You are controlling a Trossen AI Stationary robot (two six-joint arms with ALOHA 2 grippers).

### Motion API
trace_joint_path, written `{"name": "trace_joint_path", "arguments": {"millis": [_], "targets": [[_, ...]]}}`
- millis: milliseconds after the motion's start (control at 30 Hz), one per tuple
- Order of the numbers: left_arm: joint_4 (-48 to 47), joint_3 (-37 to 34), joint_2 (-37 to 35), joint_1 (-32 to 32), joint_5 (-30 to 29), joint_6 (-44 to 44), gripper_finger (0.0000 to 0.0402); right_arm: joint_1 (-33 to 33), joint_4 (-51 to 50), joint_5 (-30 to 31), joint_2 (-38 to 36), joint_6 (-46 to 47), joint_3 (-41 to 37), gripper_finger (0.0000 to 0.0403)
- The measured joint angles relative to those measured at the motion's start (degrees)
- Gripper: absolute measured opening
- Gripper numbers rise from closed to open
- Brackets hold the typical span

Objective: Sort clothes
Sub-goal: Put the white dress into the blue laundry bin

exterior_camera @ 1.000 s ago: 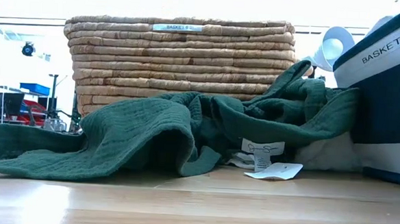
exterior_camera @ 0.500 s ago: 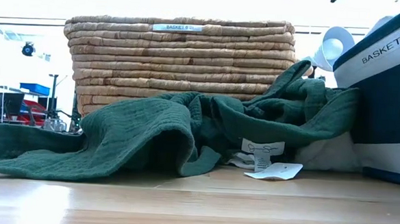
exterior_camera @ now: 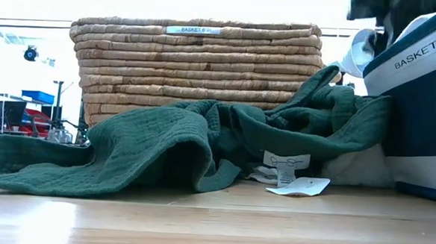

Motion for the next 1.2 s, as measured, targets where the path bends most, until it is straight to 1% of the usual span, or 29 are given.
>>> {"name": "trace_joint_path", "arguments": {"millis": [200,300,367,433,500,567,667,700,800,900,1000,1200], "targets": [[-0.02,-0.02,0.02,0.0,0.0,0.08,0.0049,-1.76,6.68,0.2,0.1,5.58,-11.22,0.0262],[-0.04,-0.04,0.02,0.0,0.0,0.05,0.0049,-3.06,8.58,0.28,-0.02,7.48,-14.8,0.0249],[-0.09,-0.07,0.02,0.0,0.0,-0.03,0.0049,-3.51,10.12,0.22,-0.31,7.48,-16.21,0.0233],[-0.09,-0.07,0.02,0.0,0.0,-0.06,0.0049,-3.63,11.54,0.19,-0.35,6.99,-17.01,0.0208],[-0.09,-0.07,0.02,0.0,0.0,-0.06,0.0049,-3.63,12.87,0.16,-0.42,6.61,-17.32,0.0172],[-0.11,-0.09,0.02,0.0,0.0,-0.08,0.0049,-3.63,13.51,-0.01,-0.46,6.17,-17.32,0.0124],[-0.11,-0.19,0.02,0.0,0.0,-0.08,0.0049,-3.63,13.99,-0.02,-0.46,4.52,-17.32,0.0038],[-0.11,-0.31,0.02,0.0,0.0,-0.08,0.0049,-3.63,13.99,-0.01,-0.46,3.99,-17.32,0.0026],[-0.31,-0.57,0.03,0.0,0.0,-0.08,0.0049,-3.63,13.78,-0.31,-0.8,3.97,-17.17,0.0014],[-0.33,-0.64,0.04,0.0,0.05,-0.1,0.0049,-3.5,13.35,-0.42,-2.45,4.17,-15.33,0.0011],[-0.33,-1.08,0.04,0.0,0.07,-0.3,0.0048,-3.5,12.18,-0.38,-4.88,4.2,-12.14,0.001],[-0.2,-2.15,0.04,0.0,0.11,-0.3,0.0048,-3.5,9.26,-0.31,-9.29,3.89,-3.31,0.0009]]}}
